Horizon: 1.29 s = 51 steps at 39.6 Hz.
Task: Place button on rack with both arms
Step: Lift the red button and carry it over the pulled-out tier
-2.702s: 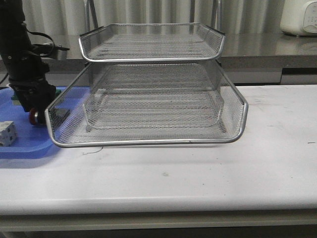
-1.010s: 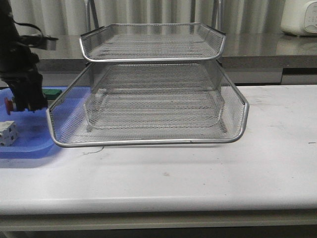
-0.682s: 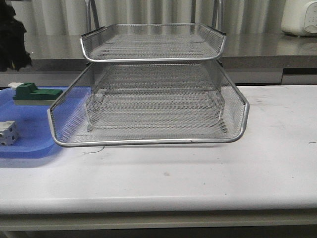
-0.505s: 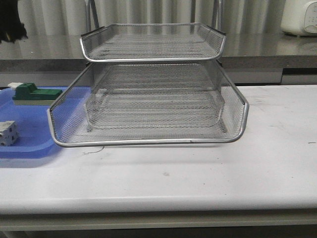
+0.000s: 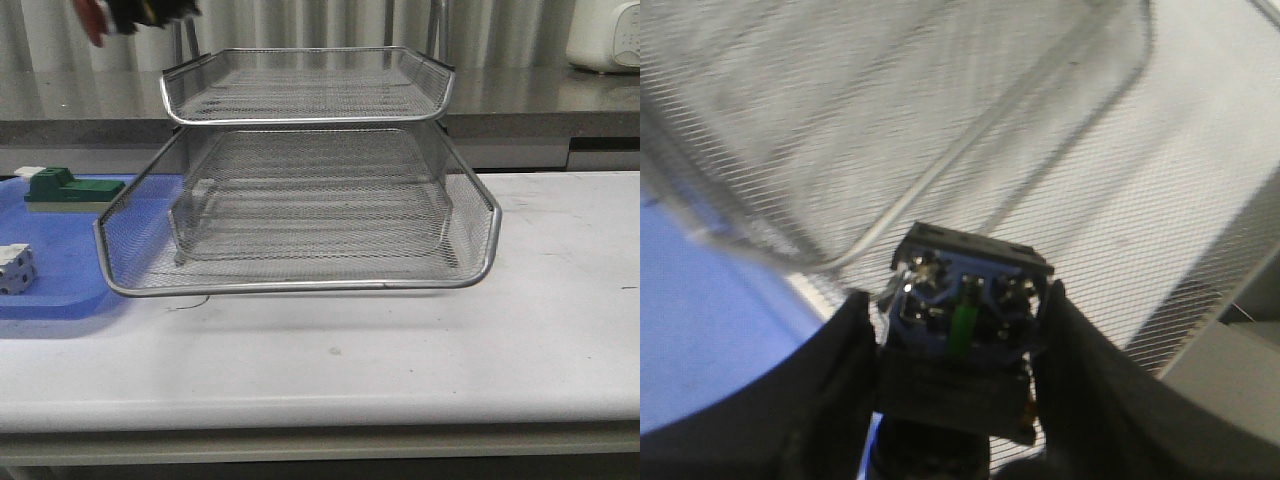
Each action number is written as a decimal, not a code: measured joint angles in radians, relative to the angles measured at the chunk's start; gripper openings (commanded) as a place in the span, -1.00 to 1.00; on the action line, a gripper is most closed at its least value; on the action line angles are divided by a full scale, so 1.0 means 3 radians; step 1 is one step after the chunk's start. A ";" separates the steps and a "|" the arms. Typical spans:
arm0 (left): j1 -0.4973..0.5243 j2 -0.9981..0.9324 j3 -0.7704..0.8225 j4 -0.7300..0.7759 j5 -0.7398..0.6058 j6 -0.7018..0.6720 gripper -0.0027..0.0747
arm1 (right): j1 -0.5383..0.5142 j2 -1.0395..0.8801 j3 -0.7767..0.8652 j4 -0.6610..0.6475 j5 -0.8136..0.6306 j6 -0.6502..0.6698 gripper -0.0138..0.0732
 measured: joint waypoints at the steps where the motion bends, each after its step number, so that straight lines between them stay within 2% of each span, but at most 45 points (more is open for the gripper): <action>1: -0.0073 0.0018 0.0007 -0.0001 0.0000 0.0000 -0.55 | 0.0000 0.0000 0.0000 0.0000 0.0000 0.0000 -0.82; 8: -0.0571 0.0270 0.0036 -0.0009 -0.0097 0.0000 -0.55 | 0.0000 0.0000 0.0000 0.0000 0.0000 0.0000 -0.82; 13: -0.0755 0.0505 0.0037 0.0055 -0.0234 0.0000 -0.55 | 0.0000 0.0000 0.0000 0.0000 0.0000 0.0000 -0.82; 22: -0.0761 0.0816 0.0043 0.0209 -0.0552 -0.0006 -0.54 | 0.0000 0.0000 0.0000 0.0000 0.0000 0.0000 -0.82; 30: -0.0711 0.0900 0.0043 0.0259 -0.0584 -0.0096 -0.53 | 0.0000 0.0000 0.0000 0.0000 0.0000 0.0000 -0.82; 40: -0.0707 0.0900 0.0043 0.0303 -0.0589 -0.0110 -0.16 | 0.0000 0.0000 0.0000 0.0000 0.0000 0.0000 -0.82; 51: -0.0707 0.0900 0.0043 0.0303 -0.0589 -0.0110 0.13 | 0.0000 0.0000 0.0000 0.0000 0.0000 0.0000 -0.82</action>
